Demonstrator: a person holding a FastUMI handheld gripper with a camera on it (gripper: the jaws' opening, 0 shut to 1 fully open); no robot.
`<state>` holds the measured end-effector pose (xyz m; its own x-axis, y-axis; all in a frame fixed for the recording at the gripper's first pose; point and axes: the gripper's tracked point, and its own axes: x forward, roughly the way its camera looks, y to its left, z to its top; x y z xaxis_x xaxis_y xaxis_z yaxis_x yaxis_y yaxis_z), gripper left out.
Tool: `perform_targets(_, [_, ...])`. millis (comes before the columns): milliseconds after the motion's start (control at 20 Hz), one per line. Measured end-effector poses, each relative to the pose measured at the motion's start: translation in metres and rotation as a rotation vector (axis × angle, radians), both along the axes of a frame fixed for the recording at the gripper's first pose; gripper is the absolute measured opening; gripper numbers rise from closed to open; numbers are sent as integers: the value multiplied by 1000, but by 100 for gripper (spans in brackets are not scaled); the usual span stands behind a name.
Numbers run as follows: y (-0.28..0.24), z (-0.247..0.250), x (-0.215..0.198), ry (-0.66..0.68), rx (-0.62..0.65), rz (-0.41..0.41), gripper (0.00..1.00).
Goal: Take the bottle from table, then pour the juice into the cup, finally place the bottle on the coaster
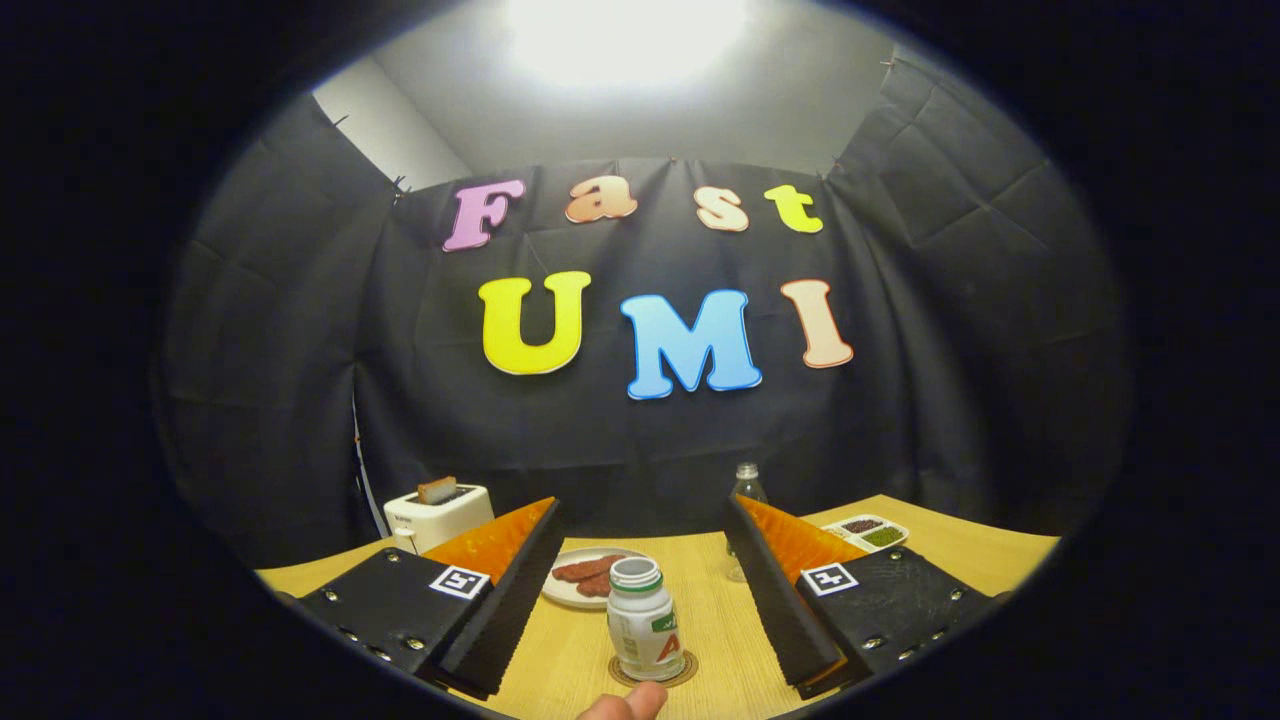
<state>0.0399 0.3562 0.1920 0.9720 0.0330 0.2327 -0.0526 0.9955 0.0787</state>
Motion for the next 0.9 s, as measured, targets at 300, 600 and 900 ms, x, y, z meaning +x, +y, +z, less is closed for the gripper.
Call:
perform_targets(300, [-27,26,-15,-76,28,4,97])
perform_targets(600, [-84,27,-19,-64,-3,-24,97])
perform_targets(900, [-194,17,-22,-46,9,-146,98])
